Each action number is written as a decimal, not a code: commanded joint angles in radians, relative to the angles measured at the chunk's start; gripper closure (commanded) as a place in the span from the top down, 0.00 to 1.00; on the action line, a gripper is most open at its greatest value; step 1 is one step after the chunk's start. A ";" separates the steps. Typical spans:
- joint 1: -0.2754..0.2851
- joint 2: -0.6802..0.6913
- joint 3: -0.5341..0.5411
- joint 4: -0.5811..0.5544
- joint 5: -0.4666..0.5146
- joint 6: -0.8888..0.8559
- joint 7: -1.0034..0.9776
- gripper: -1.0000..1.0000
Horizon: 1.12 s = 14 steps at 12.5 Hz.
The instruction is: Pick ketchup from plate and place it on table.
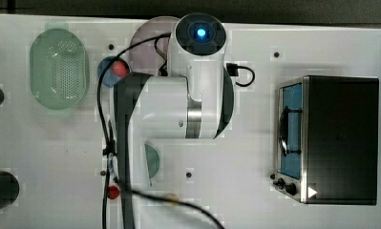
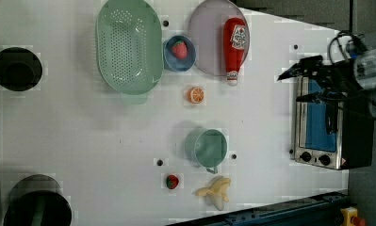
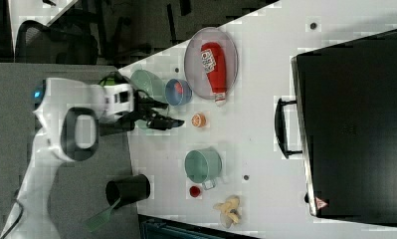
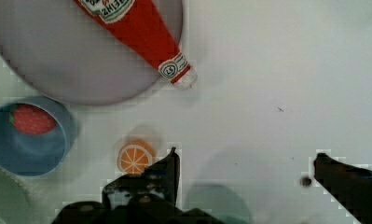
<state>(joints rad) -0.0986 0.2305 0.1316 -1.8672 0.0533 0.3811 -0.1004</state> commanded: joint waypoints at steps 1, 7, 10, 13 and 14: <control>0.002 0.056 0.019 0.032 -0.006 0.084 -0.286 1.00; 0.005 0.287 0.019 0.139 -0.007 0.221 -0.590 1.00; 0.017 0.373 0.019 0.179 -0.008 0.284 -0.590 1.00; 0.028 0.462 0.018 0.220 -0.031 0.405 -0.590 1.00; 0.029 0.491 0.018 0.230 -0.056 0.446 -0.591 1.00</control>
<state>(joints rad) -0.0860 0.7495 0.1566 -1.6631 0.0130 0.8042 -0.6436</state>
